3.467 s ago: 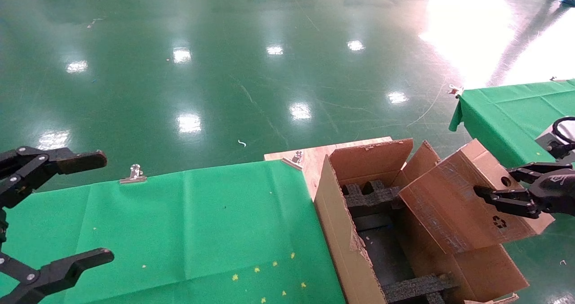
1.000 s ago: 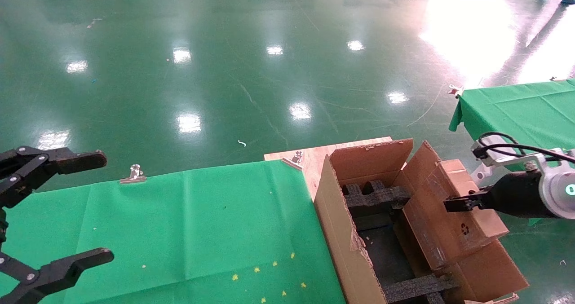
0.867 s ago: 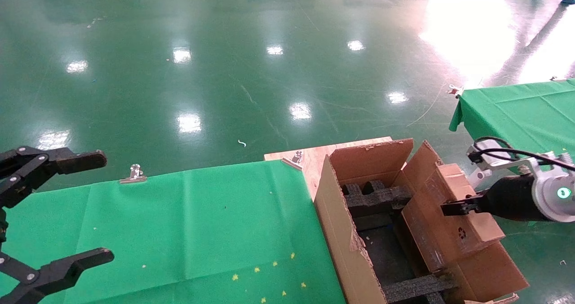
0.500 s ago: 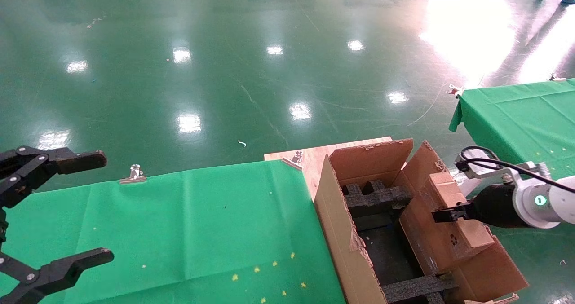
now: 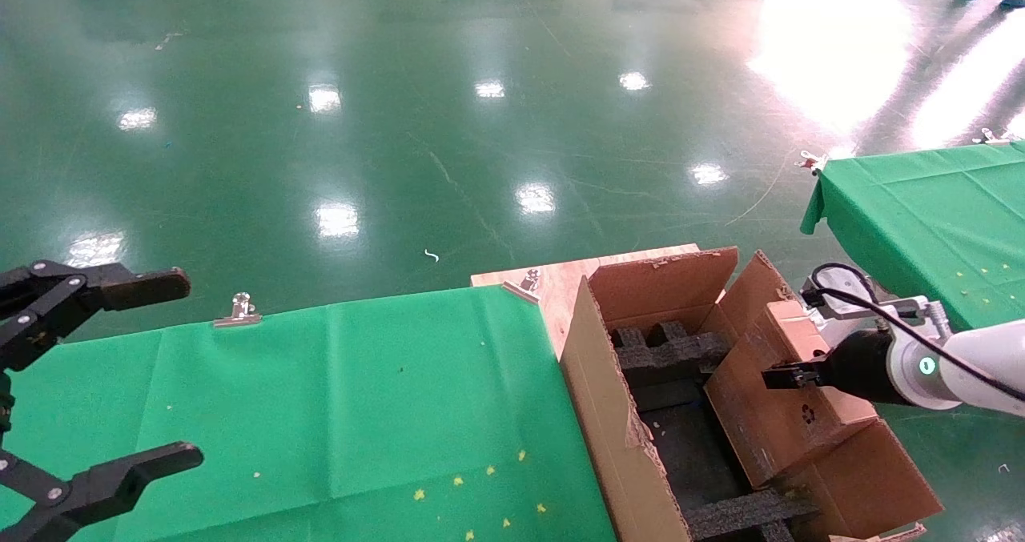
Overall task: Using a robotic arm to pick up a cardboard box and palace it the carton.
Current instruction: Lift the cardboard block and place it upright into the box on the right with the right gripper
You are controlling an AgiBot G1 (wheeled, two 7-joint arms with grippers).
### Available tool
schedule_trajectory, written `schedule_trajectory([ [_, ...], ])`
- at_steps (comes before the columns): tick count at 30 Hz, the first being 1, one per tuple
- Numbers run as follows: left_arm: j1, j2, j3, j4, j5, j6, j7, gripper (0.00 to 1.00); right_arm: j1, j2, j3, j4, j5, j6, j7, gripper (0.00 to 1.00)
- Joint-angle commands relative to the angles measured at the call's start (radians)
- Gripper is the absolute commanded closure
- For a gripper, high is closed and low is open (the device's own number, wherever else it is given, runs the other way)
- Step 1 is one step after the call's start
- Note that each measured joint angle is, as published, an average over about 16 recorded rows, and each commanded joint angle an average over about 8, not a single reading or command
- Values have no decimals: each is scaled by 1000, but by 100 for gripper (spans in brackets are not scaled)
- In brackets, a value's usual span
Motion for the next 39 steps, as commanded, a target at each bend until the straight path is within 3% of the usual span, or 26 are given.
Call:
schedule_trajectory([
  [1,0,0,0,0,0,0,0,0,-14,-5,-5,1,-40,17,37,100],
  [9,0,0,0,0,0,0,0,0,-65,-36,-20,6,-133,42,138,100],
  [35,0,0,0,0,0,0,0,0,-190,-122,-54,-8,-282,71,297,100],
  [36,0,0,0,0,0,0,0,0,-193,-125,-55,-8,-287,70,303,95],
  [39,0,0,0,0,0,0,0,0,-201,-133,-55,-9,-303,69,316,60],
])
